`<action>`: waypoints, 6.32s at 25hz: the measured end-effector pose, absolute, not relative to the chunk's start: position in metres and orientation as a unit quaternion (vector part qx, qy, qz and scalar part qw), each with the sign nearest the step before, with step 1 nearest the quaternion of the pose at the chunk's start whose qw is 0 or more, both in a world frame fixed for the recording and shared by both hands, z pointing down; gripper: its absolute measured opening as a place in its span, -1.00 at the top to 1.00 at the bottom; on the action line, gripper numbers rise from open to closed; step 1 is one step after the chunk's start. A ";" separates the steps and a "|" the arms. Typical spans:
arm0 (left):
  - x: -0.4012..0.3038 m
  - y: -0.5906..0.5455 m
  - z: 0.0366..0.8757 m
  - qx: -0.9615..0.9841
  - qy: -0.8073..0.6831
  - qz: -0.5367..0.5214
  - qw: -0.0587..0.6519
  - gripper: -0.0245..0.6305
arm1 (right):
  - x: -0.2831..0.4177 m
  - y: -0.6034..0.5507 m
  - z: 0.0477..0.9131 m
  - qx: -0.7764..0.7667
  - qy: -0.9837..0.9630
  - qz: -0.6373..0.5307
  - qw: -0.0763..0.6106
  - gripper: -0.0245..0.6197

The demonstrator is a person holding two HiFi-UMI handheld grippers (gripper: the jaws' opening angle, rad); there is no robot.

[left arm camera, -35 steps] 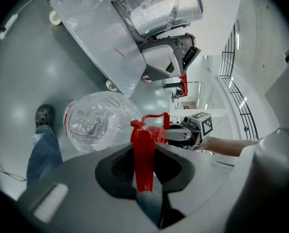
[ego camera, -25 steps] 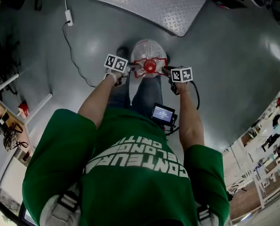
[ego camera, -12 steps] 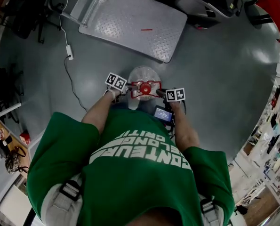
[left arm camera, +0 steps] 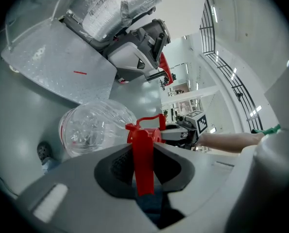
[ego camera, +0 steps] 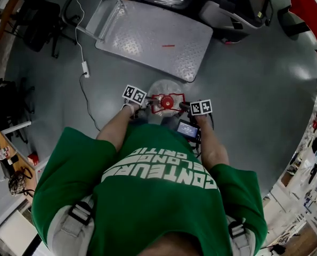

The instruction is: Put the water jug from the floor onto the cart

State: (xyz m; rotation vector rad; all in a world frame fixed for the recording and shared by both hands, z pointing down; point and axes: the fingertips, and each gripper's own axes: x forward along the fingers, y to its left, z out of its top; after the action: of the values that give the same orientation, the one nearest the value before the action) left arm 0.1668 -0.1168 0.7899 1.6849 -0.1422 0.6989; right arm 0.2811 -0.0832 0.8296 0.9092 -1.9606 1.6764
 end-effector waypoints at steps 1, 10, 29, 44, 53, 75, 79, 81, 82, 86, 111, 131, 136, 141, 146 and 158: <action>0.170 -0.119 0.789 0.731 -0.067 0.303 0.607 0.69 | 0.284 -0.087 0.829 0.325 -0.705 0.597 0.201 0.72; 0.215 -0.138 0.782 0.745 -0.104 0.299 0.588 0.69 | 0.328 -0.119 0.822 0.316 -0.732 0.566 0.209 0.72; 0.287 -0.207 0.778 0.765 -0.049 0.302 0.567 0.69 | 0.393 -0.175 0.815 0.364 -0.713 0.572 0.180 0.71; 0.296 -0.366 0.724 0.803 0.012 0.205 0.559 0.70 | 0.407 -0.326 0.758 0.429 -0.731 0.510 0.149 0.70; 0.298 -0.448 0.703 0.826 -0.001 0.178 0.535 0.70 | 0.403 -0.409 0.738 0.445 -0.748 0.475 0.133 0.70; 0.282 -0.542 0.817 0.782 -0.133 0.180 0.582 0.70 | 0.384 -0.515 0.838 0.396 -0.760 0.496 0.142 0.69; 0.270 -0.560 0.826 0.773 -0.167 0.159 0.591 0.71 | 0.378 -0.527 0.843 0.393 -0.758 0.505 0.125 0.69; 0.265 -0.569 0.832 0.763 -0.191 0.155 0.597 0.72 | 0.376 -0.531 0.847 0.390 -0.756 0.510 0.131 0.69; 0.263 -0.572 0.835 0.757 -0.201 0.151 0.603 0.72 | 0.377 -0.533 0.850 0.391 -0.753 0.511 0.136 0.69; 0.261 -0.579 0.838 0.743 -0.214 0.132 0.620 0.52 | 0.382 -0.540 0.859 0.405 -0.744 0.510 0.152 0.69; 0.162 -0.605 0.689 0.782 -0.259 -0.055 0.564 0.76 | 0.516 -0.514 0.669 0.615 -0.704 0.319 0.154 0.68; 0.197 -0.524 0.560 0.920 -0.094 0.018 0.380 0.90 | 0.408 -0.416 0.531 0.624 -0.738 0.183 0.180 0.94; 0.190 -0.495 0.556 0.927 -0.091 0.026 0.364 0.90 | 0.377 -0.402 0.531 0.596 -0.759 0.159 0.209 0.94; 0.185 -0.455 0.538 0.931 -0.088 0.024 0.352 0.90 | 0.358 -0.378 0.514 0.596 -0.766 0.140 0.196 0.94; 0.198 -0.398 0.528 0.938 -0.071 0.028 0.338 0.90 | 0.344 -0.325 0.510 0.606 -0.764 0.142 0.171 0.95; 0.212 -0.215 0.534 0.941 0.009 0.068 0.331 0.90 | 0.325 -0.137 0.532 0.666 -0.716 0.173 0.120 0.95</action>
State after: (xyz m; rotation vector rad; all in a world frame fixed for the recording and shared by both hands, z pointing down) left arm 0.2116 -0.2151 0.5344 2.4601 0.0236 0.1769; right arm 0.3252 -0.1375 0.5316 1.9442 -2.0919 0.5044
